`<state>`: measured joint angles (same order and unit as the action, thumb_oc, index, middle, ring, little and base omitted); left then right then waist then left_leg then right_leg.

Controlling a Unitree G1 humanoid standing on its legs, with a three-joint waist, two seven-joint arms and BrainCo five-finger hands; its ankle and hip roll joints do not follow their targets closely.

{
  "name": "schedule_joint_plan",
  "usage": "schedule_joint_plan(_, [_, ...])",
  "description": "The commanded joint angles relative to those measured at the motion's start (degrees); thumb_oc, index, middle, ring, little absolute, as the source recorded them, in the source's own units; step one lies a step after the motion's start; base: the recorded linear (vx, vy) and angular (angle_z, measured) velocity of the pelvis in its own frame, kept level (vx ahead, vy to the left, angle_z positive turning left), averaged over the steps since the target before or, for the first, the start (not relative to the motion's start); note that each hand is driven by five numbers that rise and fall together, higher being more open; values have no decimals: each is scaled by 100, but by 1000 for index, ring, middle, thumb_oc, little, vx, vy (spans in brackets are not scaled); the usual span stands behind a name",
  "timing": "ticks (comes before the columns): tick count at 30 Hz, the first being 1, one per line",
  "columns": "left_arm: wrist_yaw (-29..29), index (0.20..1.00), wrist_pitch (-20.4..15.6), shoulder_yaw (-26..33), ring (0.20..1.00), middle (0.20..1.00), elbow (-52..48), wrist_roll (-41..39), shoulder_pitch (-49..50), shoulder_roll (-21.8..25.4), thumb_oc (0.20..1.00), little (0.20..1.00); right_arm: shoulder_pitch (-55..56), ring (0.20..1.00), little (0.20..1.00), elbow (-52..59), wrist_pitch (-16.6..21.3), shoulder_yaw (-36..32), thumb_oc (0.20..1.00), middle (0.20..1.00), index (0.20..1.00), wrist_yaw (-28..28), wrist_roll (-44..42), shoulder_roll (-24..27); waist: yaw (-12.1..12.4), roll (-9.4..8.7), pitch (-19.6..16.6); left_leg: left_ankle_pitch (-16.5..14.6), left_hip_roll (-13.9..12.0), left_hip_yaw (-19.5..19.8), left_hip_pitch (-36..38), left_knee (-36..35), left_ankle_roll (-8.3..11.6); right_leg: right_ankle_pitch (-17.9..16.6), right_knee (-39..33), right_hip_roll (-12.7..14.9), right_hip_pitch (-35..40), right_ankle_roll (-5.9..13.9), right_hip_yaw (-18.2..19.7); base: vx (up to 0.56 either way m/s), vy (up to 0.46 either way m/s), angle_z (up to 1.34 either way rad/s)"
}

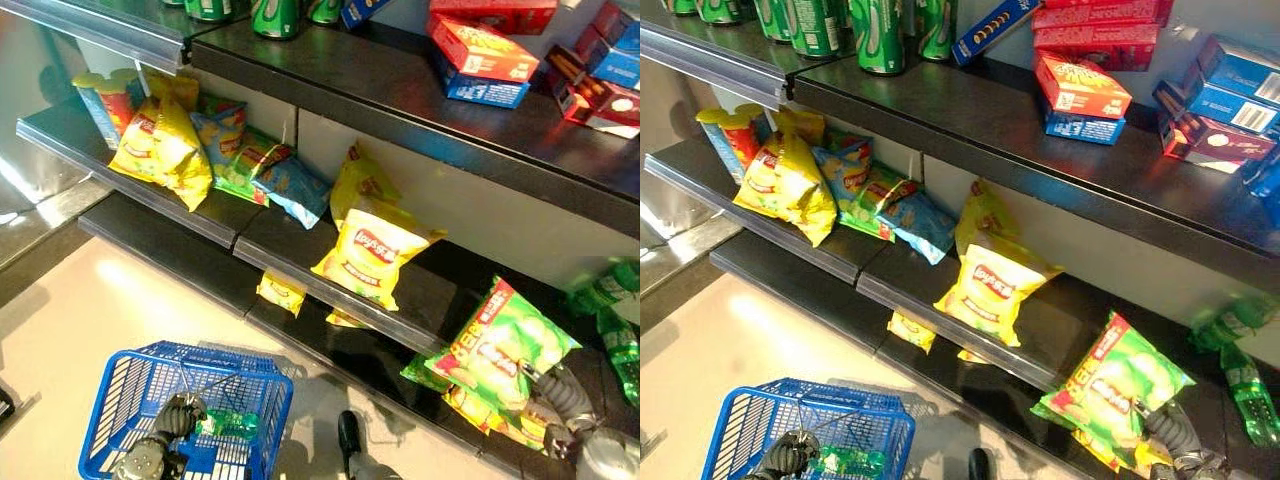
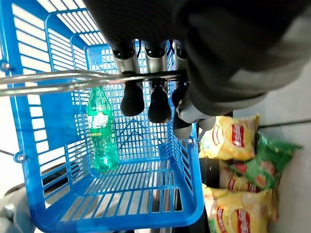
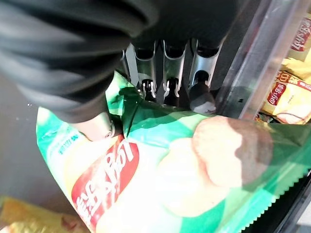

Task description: Pick up the snacks into the basket

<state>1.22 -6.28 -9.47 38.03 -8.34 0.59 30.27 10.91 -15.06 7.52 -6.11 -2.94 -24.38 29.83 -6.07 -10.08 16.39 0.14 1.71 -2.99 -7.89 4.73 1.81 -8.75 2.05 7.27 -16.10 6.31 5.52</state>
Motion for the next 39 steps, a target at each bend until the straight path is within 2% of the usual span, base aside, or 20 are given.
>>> schedule_joint_plan(1, [129, 200, -384, 384, 200, 200, -713, 235, -72, 353, 200, 200, -307, 200, 200, 471, 234, 374, 200, 200, 200, -322, -39, 196, 50, 53, -231, -490, -35, 141, -274, 365, 63, 427, 532, 95, -193, 572, 69, -15, -6, -4])
schedule_joint_plan(4, [181, 200, -392, 214, 200, 200, -657, 312, -277, 302, 200, 200, -315, 200, 200, 552, 118, 978, 200, 200, 200, -589, 194, 305, 120, 30, -206, -475, -46, 153, -254, 362, 68, 424, 509, 104, -160, 574, 37, -4, -24, -5])
schedule_joint_plan(9, [267, 200, -397, -198, 200, 200, -681, 477, -642, 103, 200, 200, -286, 200, 200, 337, 58, 1510, 200, 200, 200, -711, 565, 291, 212, 62, -201, -440, -27, 260, -264, 335, 72, 442, 485, 154, -84, 550, -133, 8, -15, 5])
schedule_joint_plan(12, [369, 200, -421, -596, 200, 200, -877, 440, -1044, -33, 200, 200, -716, 200, 200, -462, -42, 2202, 200, 200, 200, -590, 973, -93, 308, 129, -170, -376, -16, 382, -369, 318, 89, 455, 476, 171, -120, 515, -233, -21, -15, 19])
schedule_joint_plan(16, [399, 200, -411, -786, 200, 200, -1001, 281, -1239, -154, 200, 200, -1067, 200, 200, -869, -100, 2758, 200, 200, 200, -564, 1451, -313, 356, 154, -174, -345, -7, 448, -396, 278, 89, 470, 455, 192, -102, 489, -295, -3, 2, 13])
schedule_joint_plan(19, [433, 200, -411, -943, 200, 200, -1039, 206, -1406, -271, 200, 200, -1583, 200, 200, -1292, -133, 3172, 200, 200, 200, -413, 1869, -468, 415, 201, -148, -322, 28, 527, -449, 281, 80, 484, 478, 218, -116, 471, -350, -5, 2, 6])
schedule_joint_plan(21, [433, 200, -410, -939, 200, 200, -1039, 206, -1408, -268, 200, 200, -1593, 200, 200, -1303, -129, 3176, 200, 200, 200, -411, 1870, -474, 408, 199, -145, -322, 29, 532, -453, 284, 80, 485, 479, 219, -116, 471, -354, -9, -2, 17])
schedule_joint_plan(26, [531, 200, -372, -1357, 200, 200, -1178, 29, -1782, -555, 200, 200, -2642, 200, 200, -2461, -217, 3842, 200, 200, 200, 22, 2628, -1160, 596, 325, -26, -292, 94, 712, -603, 350, 59, 526, 532, 275, -143, 441, -486, -15, -6, 19])
schedule_joint_plan(27, [531, 200, -372, -1357, 200, 200, -1178, 28, -1785, -552, 200, 200, -2651, 200, 200, -2475, -209, 3843, 200, 200, 200, 25, 2630, -1168, 593, 323, -24, -293, 95, 715, -606, 353, 59, 526, 532, 275, -143, 441, -489, -27, -4, 25])
schedule_joint_plan(30, [552, 200, -383, -1727, 200, 200, -1349, -14, -2118, -680, 200, 200, -3239, 200, 200, -3029, -276, 4314, 200, 200, 200, 292, 3311, -1511, 709, 426, 86, -243, 131, 827, -730, 376, 65, 536, 551, 305, -200, 421, -584, -46, -5, 16])
schedule_joint_plan(32, [554, 200, -374, -1801, 200, 200, -1361, -35, -2196, -704, 200, 200, -3323, 200, 200, -3186, -290, 4269, 200, 200, 200, 363, 3282, -1610, 720, 449, 114, -219, 143, 863, -762, 365, 68, 534, 552, 306, -223, 418, -611, -45, -6, 20])
schedule_joint_plan(36, [538, 200, -335, -2221, 200, 200, -1816, -223, -2521, -769, 200, 200, -3658, 200, 200, -3929, -440, 4409, 200, 200, 200, 480, 3169, -2152, 859, 588, 241, -91, 181, 1034, -879, 264, 89, 535, 585, 341, -298, 401, -754, -37, -9, 23])
schedule_joint_plan(39, [459, 200, -335, -2378, 200, 200, -2161, -335, -2603, -748, 200, 200, -3831, 200, 200, -4126, -463, 4520, 200, 200, 200, 541, 3266, -2283, 931, 650, 285, -51, 200, 1107, -942, 239, 97, 541, 587, 355, -329, 398, -793, -22, -5, 19])
